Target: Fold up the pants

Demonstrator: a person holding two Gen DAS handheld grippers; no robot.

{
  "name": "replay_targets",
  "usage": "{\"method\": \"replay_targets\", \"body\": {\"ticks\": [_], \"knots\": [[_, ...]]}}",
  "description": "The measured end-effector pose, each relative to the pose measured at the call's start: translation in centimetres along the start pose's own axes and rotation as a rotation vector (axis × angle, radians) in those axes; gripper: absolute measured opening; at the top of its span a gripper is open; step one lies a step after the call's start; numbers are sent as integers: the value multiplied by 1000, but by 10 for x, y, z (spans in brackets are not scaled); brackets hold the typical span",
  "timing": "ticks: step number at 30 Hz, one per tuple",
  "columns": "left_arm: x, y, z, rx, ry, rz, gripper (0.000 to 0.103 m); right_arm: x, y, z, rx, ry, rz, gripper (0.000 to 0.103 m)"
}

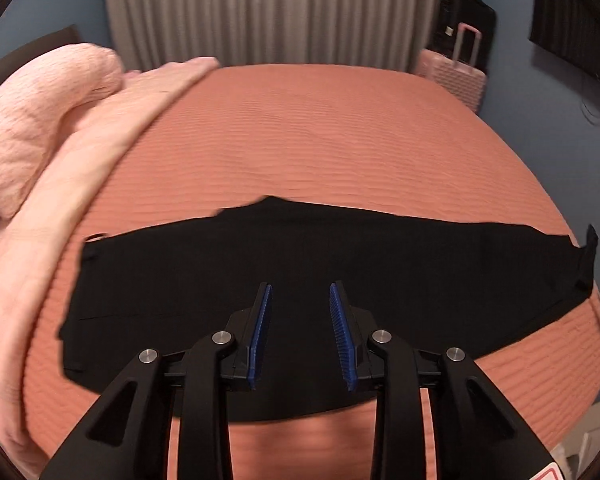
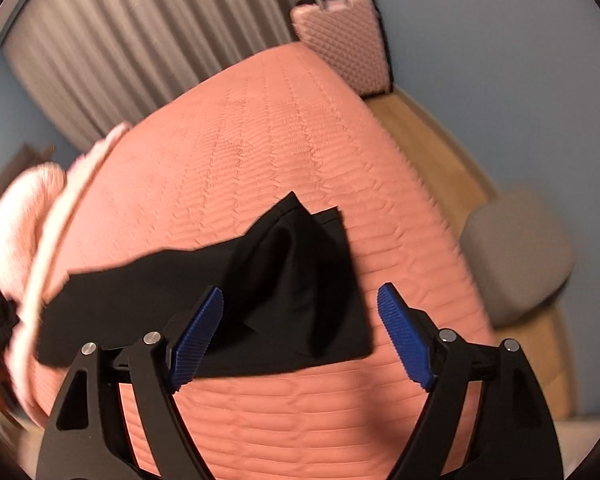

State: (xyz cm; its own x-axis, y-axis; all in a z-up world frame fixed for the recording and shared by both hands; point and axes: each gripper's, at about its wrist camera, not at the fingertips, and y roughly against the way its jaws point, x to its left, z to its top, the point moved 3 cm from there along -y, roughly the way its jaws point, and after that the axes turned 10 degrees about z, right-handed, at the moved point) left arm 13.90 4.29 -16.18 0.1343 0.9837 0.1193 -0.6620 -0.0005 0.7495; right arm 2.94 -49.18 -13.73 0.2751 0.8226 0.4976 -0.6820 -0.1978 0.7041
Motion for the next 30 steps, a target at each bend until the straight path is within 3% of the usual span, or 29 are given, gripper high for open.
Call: {"method": "replay_targets", "body": {"ticks": [5, 7, 10, 11, 12, 14, 17, 19, 21, 22, 23, 24, 26, 27, 30], "knots": [[-98, 5, -4, -9, -82, -31, 42, 20, -30, 34, -1, -51, -24, 93], [-117, 8, -6, 4, -77, -59, 47, 26, -53, 46, 71, 0, -49, 96], [-135, 14, -10, 21, -62, -98, 49, 29, -96, 52, 202, 142, -187, 95], [-139, 16, -11, 25, -68, -91, 49, 28, -101, 51, 217, 168, -205, 80], [-142, 18, -12, 27, -74, -85, 50, 28, -106, 50, 244, 184, -197, 29], [-147, 21, -14, 27, -95, -70, 50, 37, -96, 51, 237, 195, -98, 18], [-152, 24, -17, 38, -102, -69, 50, 83, -40, 57, 103, 385, 20, 16], [-154, 24, -18, 40, -103, -71, 50, 106, 6, 51, 8, 516, 87, 16], [-157, 22, -22, 47, -111, -69, 50, 96, 10, 35, 41, 579, 44, 23], [-157, 21, -24, 52, -114, -72, 50, 79, 3, 24, 82, 585, 12, 36], [-160, 20, -27, 61, -119, -78, 50, 42, -11, 7, 126, 551, -118, 74], [-161, 19, -29, 65, -121, -80, 50, 13, -19, -5, 155, 512, -211, 82], [-164, 19, -31, 76, -127, -88, 50, -25, -18, -20, 178, 403, -318, 78], [-163, 18, -32, 76, -133, -85, 50, -33, -8, -28, 142, 345, -324, 76], [-159, 18, -38, 76, -159, -47, 52, -15, 17, -52, 13, 203, -148, 76]]}}
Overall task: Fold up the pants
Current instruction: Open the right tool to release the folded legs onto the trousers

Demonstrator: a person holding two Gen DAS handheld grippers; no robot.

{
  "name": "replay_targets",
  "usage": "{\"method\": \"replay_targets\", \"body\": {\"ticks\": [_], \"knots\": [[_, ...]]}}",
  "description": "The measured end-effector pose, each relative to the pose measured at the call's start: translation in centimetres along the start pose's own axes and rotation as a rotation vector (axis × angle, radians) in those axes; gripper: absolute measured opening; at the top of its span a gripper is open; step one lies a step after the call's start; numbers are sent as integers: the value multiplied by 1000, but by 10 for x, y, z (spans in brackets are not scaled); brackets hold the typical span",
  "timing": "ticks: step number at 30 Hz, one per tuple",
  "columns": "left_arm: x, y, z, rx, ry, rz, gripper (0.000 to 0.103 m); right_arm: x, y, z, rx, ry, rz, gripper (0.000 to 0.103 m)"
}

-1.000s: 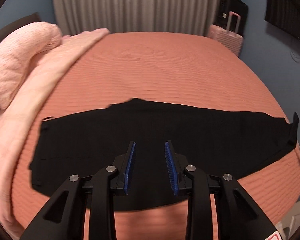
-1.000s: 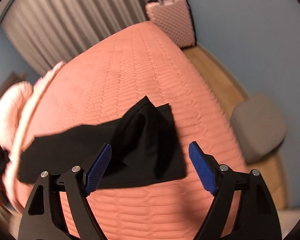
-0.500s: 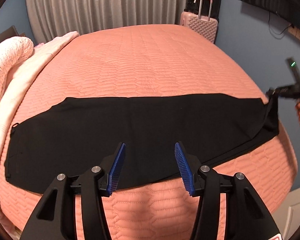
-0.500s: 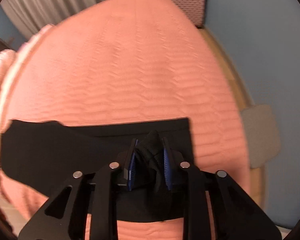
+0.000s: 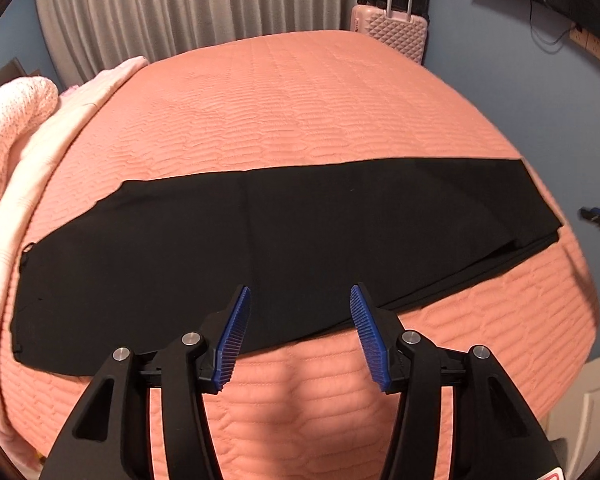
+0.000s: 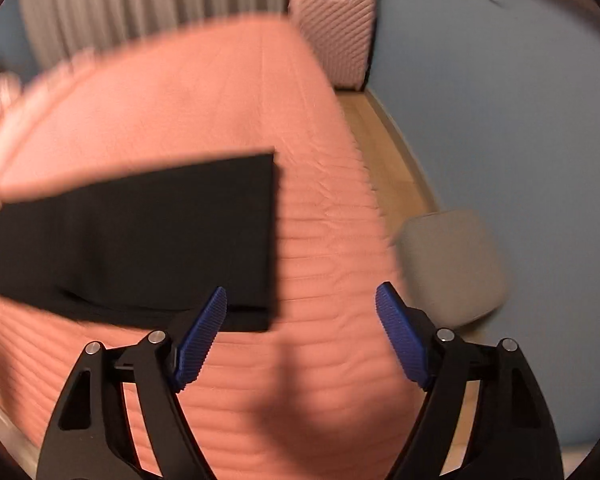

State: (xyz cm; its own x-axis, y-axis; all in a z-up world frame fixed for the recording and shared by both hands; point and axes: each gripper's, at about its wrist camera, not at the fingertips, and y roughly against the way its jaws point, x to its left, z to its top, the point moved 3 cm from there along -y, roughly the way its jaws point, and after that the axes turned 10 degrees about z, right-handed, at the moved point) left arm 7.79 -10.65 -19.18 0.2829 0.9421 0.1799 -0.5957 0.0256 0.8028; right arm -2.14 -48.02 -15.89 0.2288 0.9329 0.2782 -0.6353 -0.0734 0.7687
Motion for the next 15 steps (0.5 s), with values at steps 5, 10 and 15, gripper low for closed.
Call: {"method": "replay_targets", "body": {"ticks": [5, 10, 15], "knots": [[22, -4, -16, 44, 56, 49, 52, 117, -28, -24, 86, 47, 288, 76], [56, 3, -36, 65, 102, 145, 67, 254, -86, -62, 232, 74, 555, 54], [88, 4, -52, 72, 92, 236, 68, 339, -109, -78, 263, 231, 490, 51]]}}
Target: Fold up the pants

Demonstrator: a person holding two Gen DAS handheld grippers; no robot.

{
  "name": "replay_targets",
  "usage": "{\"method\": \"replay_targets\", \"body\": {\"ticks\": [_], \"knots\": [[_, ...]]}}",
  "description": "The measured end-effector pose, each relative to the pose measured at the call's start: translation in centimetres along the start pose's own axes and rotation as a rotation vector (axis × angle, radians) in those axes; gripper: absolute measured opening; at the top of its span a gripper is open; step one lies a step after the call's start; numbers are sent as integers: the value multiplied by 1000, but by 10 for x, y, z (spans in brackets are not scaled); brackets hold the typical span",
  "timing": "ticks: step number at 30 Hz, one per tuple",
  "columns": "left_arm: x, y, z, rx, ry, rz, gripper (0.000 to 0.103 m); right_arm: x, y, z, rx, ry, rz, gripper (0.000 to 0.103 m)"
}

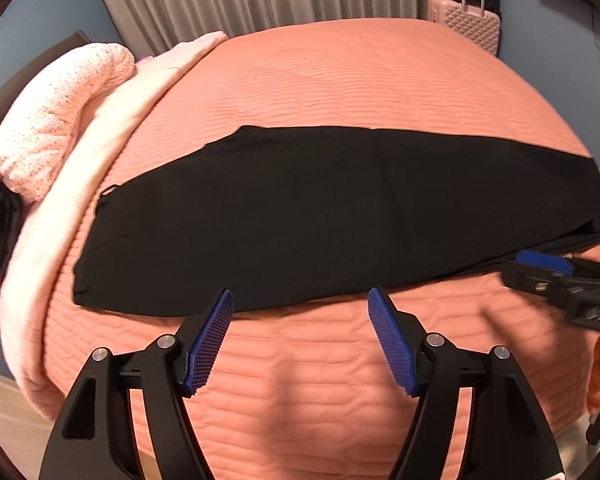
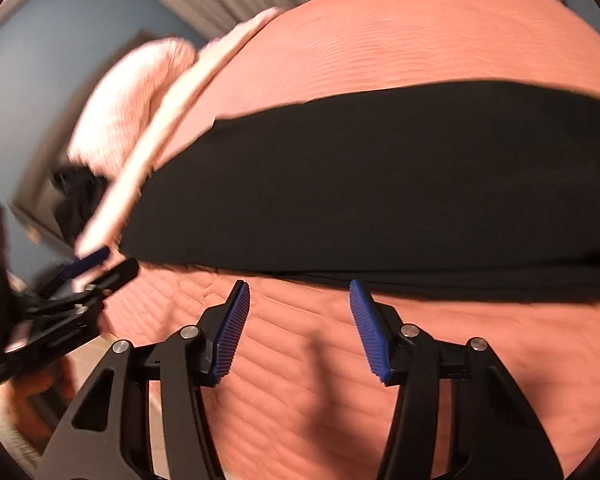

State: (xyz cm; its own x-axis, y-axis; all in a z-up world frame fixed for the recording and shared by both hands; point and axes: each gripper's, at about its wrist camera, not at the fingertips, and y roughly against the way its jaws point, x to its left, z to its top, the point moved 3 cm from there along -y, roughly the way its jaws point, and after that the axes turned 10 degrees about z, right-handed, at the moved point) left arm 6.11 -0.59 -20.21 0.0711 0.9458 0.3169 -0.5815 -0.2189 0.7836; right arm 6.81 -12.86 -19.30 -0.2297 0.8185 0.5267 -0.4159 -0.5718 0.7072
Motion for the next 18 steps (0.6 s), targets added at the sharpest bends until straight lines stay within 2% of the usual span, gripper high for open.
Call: {"method": "replay_targets", "body": {"ticks": [1, 2, 4, 7, 10, 11, 12, 14, 16, 17, 18], "knots": [[4, -2, -1, 2, 0, 3, 68, 13, -9, 1, 11, 76, -58, 51], [10, -3, -2, 2, 6, 0, 68, 31, -20, 2, 26, 204, -138, 51], [20, -4, -3, -3, 25, -12, 68, 51, -38, -1, 51, 350, -210, 51], [33, -7, -2, -9, 48, -27, 68, 69, -61, -6, 104, 508, -258, 51], [48, -12, -2, -13, 66, -23, 68, 59, -72, -1, 154, 538, -233, 50], [53, -13, -3, -14, 74, -21, 68, 57, -75, 0, 187, 521, -205, 28], [58, -14, -4, -13, 82, -20, 68, 59, -76, 1, 191, 497, -197, 19], [65, -17, -4, -10, 95, -20, 68, 68, -74, 7, 195, 453, -187, 8], [72, -20, -4, -12, 108, -13, 68, 80, -74, 16, 181, 413, -160, 7], [73, -21, -4, -13, 110, -13, 68, 79, -76, 15, 187, 352, -114, 7], [73, -23, -3, -13, 113, -14, 68, 75, -85, 10, 226, 324, -88, 7]]}}
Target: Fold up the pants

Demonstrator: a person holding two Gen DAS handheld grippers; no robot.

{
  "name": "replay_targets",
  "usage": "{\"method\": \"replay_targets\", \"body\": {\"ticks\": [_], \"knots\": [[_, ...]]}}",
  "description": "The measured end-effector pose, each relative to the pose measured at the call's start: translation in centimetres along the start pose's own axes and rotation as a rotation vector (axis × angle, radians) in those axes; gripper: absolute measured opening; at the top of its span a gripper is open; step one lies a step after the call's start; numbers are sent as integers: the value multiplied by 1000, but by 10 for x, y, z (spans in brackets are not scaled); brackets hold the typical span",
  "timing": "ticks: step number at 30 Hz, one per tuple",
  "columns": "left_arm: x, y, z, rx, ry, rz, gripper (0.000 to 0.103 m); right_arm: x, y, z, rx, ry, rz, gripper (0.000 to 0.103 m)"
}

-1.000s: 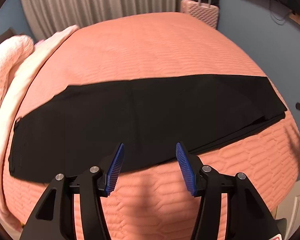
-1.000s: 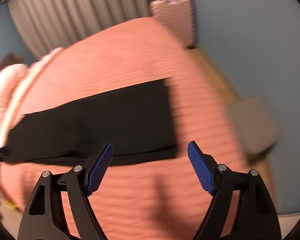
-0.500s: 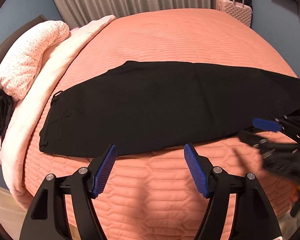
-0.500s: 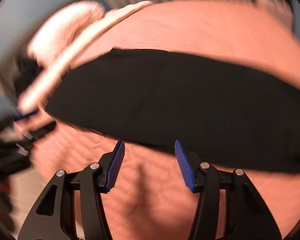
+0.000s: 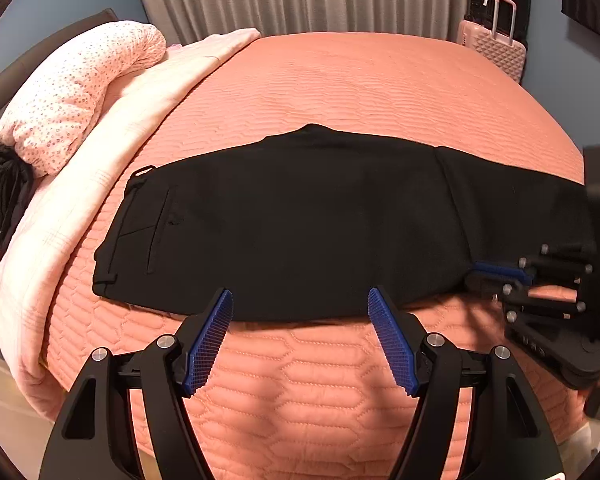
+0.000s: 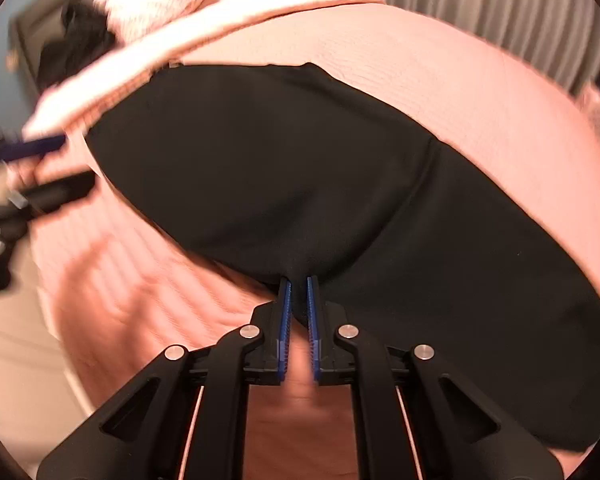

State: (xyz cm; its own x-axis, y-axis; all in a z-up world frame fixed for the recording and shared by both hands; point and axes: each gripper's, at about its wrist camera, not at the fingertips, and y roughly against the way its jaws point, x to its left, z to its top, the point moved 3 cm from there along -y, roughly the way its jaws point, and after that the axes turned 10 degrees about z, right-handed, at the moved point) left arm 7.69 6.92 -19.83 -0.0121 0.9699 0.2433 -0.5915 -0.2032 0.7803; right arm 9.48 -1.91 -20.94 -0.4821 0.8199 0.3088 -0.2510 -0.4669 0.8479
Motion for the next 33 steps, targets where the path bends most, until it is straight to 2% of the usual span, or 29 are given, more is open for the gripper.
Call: {"method": "replay_targets", "body": {"ticks": [1, 2, 4, 5, 6, 7, 8, 10, 13, 15, 18, 20, 23, 26, 28, 31, 33], "knots": [[0, -2, 0, 2, 1, 0, 68, -4, -5, -9, 6, -1, -11, 7], [-2, -3, 2, 9, -1, -3, 68, -7, -1, -13, -25, -11, -2, 7], [-5, -3, 6, 1, -8, -11, 68, -19, 31, -22, -89, -81, 2, 27], [-8, -1, 10, -15, -19, -11, 69, -25, 48, -28, -136, -96, -17, 52], [-10, -1, 11, -28, -32, -3, 72, -33, 71, -35, -201, -102, -44, 64], [-12, -2, 13, -31, -37, 5, 75, -42, 90, -42, -244, -111, -75, 64], [-14, -6, 15, -34, -38, 13, 75, -59, 106, -49, -236, -138, -127, 64], [-16, -17, 17, -25, -22, 10, 75, -77, 117, -50, -224, -171, -153, 62], [-5, -38, 19, 27, 38, 40, 75, -88, 124, -32, -253, -209, -89, 61], [11, -42, 16, 45, 88, 68, 75, -77, 113, -4, -256, -160, -41, 61], [47, -37, 1, 52, 145, 129, 75, -34, 77, 45, -215, -34, 29, 61], [73, -34, -15, 66, 167, 157, 75, 9, 49, 80, -196, 89, 78, 62], [105, -25, -37, 61, 170, 196, 75, 68, 3, 135, -149, 248, 165, 61], [125, -20, -48, 55, 158, 215, 75, 112, -53, 193, -81, 360, 215, 61], [131, -18, -50, 42, 145, 217, 75, 128, -89, 225, -42, 417, 169, 60], [133, -18, -51, 13, 111, 222, 75, 144, -125, 252, 7, 475, 124, 60], [131, -22, -51, 9, 102, 193, 75, 148, -153, 274, 31, 519, 47, 61]]}}
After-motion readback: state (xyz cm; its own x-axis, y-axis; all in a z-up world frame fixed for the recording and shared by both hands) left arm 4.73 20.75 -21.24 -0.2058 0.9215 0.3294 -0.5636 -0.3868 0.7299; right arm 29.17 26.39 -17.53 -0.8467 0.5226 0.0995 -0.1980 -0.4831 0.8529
